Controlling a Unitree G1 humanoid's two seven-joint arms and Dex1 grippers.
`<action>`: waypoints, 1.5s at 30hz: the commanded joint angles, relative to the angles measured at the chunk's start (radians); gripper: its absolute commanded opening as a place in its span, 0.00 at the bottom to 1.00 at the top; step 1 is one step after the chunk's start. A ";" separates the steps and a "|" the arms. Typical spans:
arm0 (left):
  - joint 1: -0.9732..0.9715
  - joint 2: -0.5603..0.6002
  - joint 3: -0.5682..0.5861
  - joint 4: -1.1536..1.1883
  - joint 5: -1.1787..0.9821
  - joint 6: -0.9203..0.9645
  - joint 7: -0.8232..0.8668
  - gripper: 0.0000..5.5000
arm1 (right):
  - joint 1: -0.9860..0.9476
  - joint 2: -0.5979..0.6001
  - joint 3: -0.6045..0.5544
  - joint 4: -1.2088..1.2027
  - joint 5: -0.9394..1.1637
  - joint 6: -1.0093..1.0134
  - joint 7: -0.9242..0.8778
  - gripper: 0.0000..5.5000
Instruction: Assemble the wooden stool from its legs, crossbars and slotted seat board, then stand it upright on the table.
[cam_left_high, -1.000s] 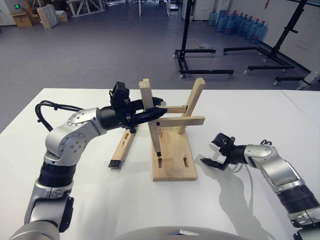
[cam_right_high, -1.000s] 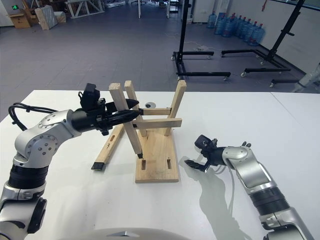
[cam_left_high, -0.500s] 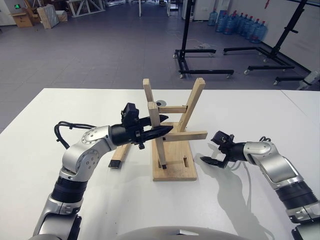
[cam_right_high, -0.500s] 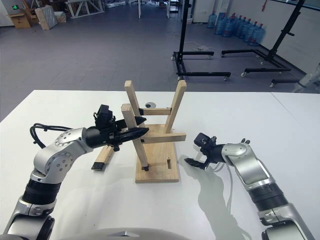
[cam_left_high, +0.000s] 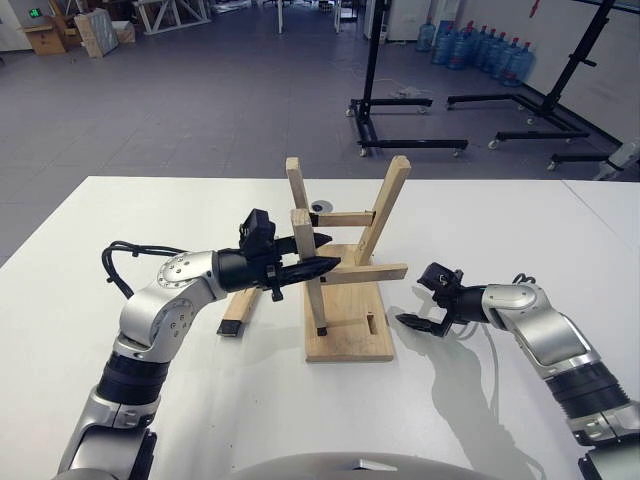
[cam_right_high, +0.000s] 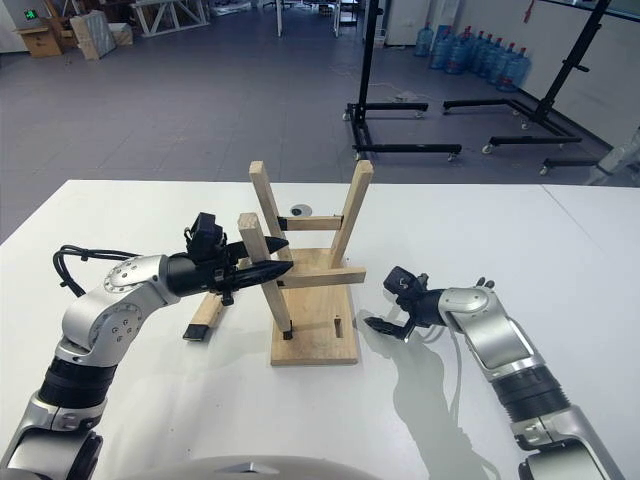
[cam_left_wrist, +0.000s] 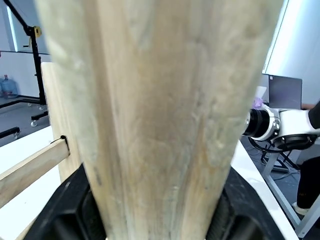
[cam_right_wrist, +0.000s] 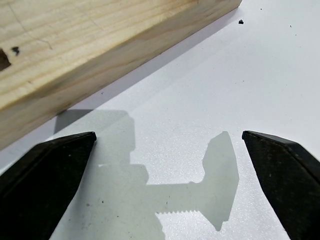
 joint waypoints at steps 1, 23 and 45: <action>0.066 0.030 -0.079 0.007 0.104 -0.076 -0.041 0.37 | -0.009 0.007 0.008 -0.011 -0.008 0.006 0.000 0.98; 0.101 0.171 -0.275 0.057 0.276 -0.099 -0.058 0.45 | 0.044 0.080 0.038 -0.075 0.001 0.048 -0.039 0.98; 0.312 0.391 0.056 -0.081 0.370 -0.066 -0.003 0.98 | 0.059 0.189 0.082 -0.107 -0.011 0.124 -0.144 0.98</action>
